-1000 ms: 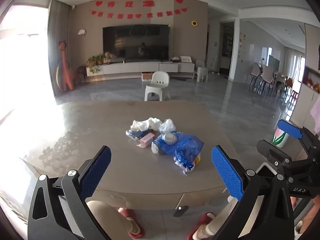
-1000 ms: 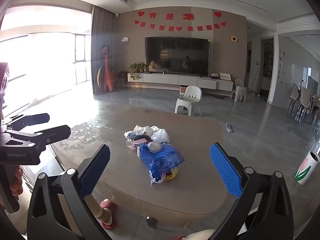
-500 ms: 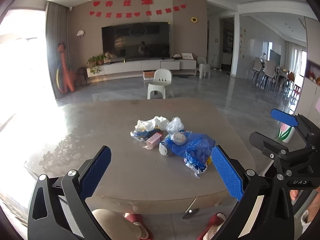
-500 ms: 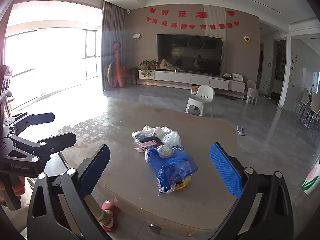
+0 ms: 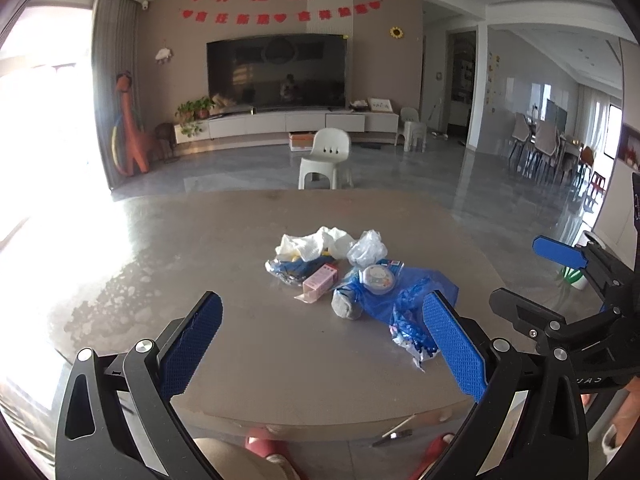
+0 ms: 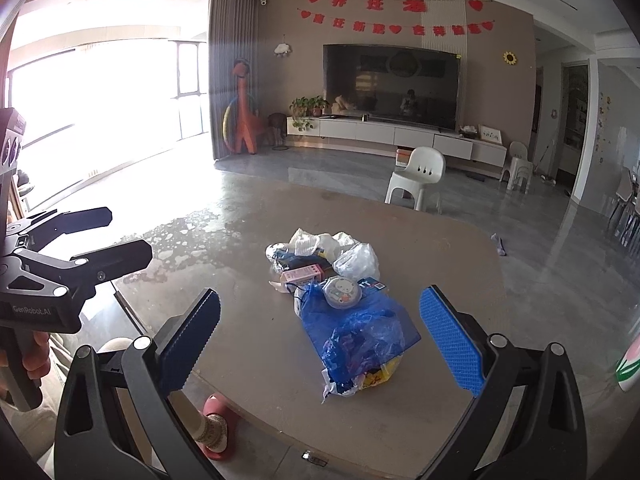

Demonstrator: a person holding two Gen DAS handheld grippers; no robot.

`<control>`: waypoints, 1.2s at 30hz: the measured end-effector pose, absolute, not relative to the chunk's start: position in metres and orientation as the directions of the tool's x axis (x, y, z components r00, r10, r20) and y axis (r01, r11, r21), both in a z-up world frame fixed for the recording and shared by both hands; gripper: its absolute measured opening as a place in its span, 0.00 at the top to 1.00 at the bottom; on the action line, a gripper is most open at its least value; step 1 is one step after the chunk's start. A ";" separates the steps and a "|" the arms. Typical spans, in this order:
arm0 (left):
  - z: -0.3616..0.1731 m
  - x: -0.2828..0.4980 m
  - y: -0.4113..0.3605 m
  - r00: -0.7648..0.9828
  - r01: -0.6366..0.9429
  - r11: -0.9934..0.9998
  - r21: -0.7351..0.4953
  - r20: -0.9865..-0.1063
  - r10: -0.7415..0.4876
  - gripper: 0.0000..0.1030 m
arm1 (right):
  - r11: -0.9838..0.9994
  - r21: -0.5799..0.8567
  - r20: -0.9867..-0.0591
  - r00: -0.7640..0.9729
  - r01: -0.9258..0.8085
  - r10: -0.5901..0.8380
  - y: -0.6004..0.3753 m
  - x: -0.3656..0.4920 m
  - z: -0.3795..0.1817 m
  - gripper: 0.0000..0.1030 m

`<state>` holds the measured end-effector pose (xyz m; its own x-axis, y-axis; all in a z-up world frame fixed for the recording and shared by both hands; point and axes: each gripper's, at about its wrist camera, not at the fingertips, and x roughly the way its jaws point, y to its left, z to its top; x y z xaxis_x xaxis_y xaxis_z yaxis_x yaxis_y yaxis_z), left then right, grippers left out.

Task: Collect trash
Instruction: 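Move both tools toward the trash pile on the table, then grasp the round bear-print purse with the right tool while the left tool grasps the blue mesh bag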

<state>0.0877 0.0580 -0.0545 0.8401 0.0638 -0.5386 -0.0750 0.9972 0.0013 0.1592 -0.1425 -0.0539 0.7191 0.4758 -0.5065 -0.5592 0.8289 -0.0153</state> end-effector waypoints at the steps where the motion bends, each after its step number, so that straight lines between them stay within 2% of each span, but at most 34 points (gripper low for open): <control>1: -0.056 0.091 0.059 0.838 -0.073 0.997 0.001 -0.543 0.062 0.04 | 0.825 -0.013 -0.513 0.712 -0.565 0.479 -0.139 0.164 -0.057 0.03; 13: -0.079 0.142 0.075 0.831 -0.053 0.999 0.012 -0.554 0.051 0.04 | 0.813 -0.023 -0.536 0.694 -0.582 0.481 -0.121 0.218 -0.091 0.03; 24: -0.109 0.172 0.072 0.808 -0.001 1.000 -0.015 -0.589 -0.008 0.04 | 0.833 -0.050 -0.546 0.713 -0.551 0.439 -0.125 0.247 -0.114 0.09; 32: -0.118 0.210 0.056 0.826 0.032 0.999 0.022 -0.564 -0.014 0.04 | 0.839 -0.040 -0.579 0.696 -0.543 0.423 -0.136 0.266 -0.135 0.10; 36: -0.126 0.210 0.066 0.819 0.017 1.000 -0.006 -0.573 -0.018 0.04 | 0.811 -0.050 -0.599 0.668 -0.582 0.443 -0.123 0.280 -0.147 0.17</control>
